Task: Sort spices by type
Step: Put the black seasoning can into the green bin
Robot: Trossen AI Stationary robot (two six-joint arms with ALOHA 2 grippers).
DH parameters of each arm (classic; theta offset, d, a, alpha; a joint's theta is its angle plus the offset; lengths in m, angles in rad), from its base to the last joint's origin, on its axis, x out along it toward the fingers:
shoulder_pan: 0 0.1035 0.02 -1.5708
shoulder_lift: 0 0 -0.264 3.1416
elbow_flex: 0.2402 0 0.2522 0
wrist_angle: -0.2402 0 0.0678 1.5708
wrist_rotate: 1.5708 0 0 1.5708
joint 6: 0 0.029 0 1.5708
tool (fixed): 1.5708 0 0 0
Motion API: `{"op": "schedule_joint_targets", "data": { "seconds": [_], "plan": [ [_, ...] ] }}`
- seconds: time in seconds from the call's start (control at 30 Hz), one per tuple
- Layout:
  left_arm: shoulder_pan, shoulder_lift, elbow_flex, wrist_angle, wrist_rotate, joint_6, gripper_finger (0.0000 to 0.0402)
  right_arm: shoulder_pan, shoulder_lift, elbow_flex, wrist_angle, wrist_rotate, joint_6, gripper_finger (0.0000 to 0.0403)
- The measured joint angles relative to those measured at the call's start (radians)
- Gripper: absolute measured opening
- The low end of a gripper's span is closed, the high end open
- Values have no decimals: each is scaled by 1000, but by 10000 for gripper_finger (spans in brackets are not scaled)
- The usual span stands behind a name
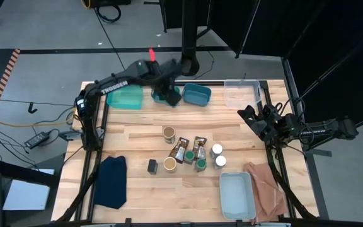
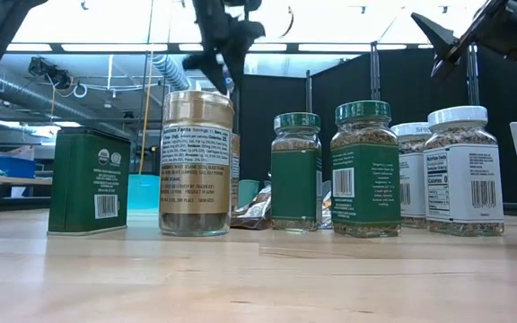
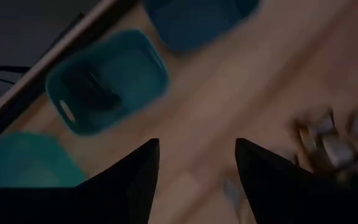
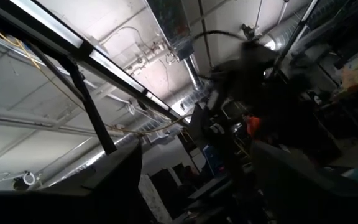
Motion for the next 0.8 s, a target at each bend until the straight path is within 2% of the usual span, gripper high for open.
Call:
{"op": "schedule_joint_targets", "data": {
  "seconds": [0.2,0.27,0.53,0.8],
  "plan": [
    [-219,1,2,-223,-148,-181,216,0,0,0,-24,0,0,307],
    [-285,1,-17,-236,-172,-279,216,0,0,0,-23,0,0,307],
    [-517,-18,-51,-231,-161,-657,216,0,0,0,-28,0,0,307],
    [-679,-31,-138,-229,-41,-987,217,0,0,0,-29,10,0,307]
  ]
}}
